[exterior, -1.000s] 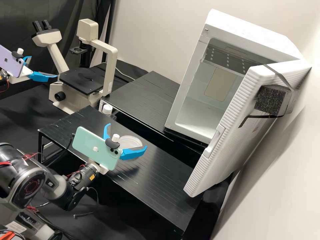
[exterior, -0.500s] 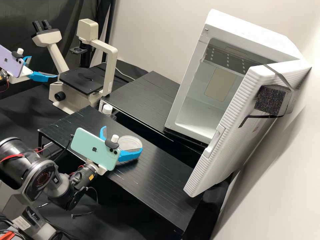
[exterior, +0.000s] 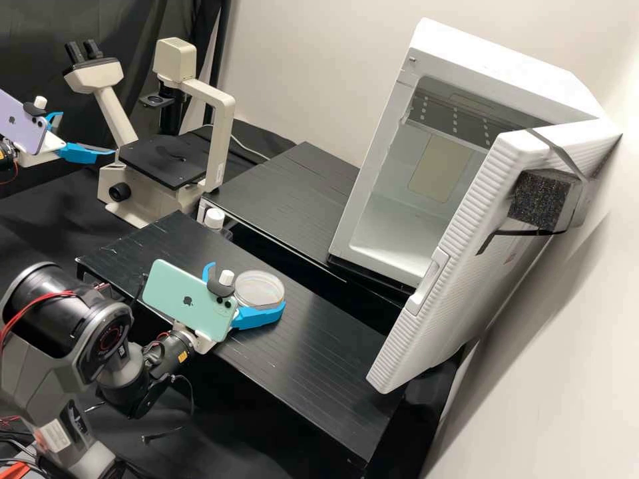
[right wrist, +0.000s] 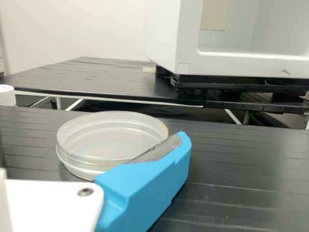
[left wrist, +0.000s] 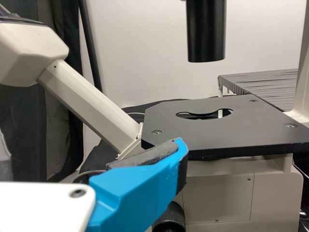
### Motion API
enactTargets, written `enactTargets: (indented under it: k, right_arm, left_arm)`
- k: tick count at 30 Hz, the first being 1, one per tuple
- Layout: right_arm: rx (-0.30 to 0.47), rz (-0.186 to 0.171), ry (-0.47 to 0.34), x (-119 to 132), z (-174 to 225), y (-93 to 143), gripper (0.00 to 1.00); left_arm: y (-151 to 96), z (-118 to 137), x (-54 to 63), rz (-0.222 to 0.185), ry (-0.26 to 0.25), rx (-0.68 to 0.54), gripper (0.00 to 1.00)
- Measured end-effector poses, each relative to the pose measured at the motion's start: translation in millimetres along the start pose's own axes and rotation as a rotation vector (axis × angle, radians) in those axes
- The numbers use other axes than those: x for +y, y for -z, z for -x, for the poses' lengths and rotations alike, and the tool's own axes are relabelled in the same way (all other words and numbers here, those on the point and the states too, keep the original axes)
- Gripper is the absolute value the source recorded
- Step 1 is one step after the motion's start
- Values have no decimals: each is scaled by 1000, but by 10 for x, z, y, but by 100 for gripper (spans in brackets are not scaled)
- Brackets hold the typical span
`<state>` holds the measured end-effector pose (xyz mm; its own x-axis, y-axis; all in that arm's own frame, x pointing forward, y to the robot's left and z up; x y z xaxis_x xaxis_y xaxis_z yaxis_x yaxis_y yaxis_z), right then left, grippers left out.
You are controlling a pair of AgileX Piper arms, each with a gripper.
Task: Return the petri dish to the incubator.
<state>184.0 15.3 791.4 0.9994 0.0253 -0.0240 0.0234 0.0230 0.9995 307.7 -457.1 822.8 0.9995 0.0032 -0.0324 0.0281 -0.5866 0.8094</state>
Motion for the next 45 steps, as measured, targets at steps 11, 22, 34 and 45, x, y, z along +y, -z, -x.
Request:
enactTargets:
  k: [11, 22, 34, 45]
  right_arm:
    - [-9, -7, -3, -21, -1, 9, 0]
    - [-11, -13, -4, -30, 0, 19, 0]
    - [5, -14, 12, -60, 2, 50, 0]
    - [3, -22, 14, -79, 3, 62, 0]
  left_arm:
    - [0, 0, 0, 0, 0, 0, 100]
    - [0, 0, 0, 0, 0, 0, 100]
    - [0, 0, 0, 0, 0, 0, 100]
    - [0, 0, 0, 0, 0, 0, 100]
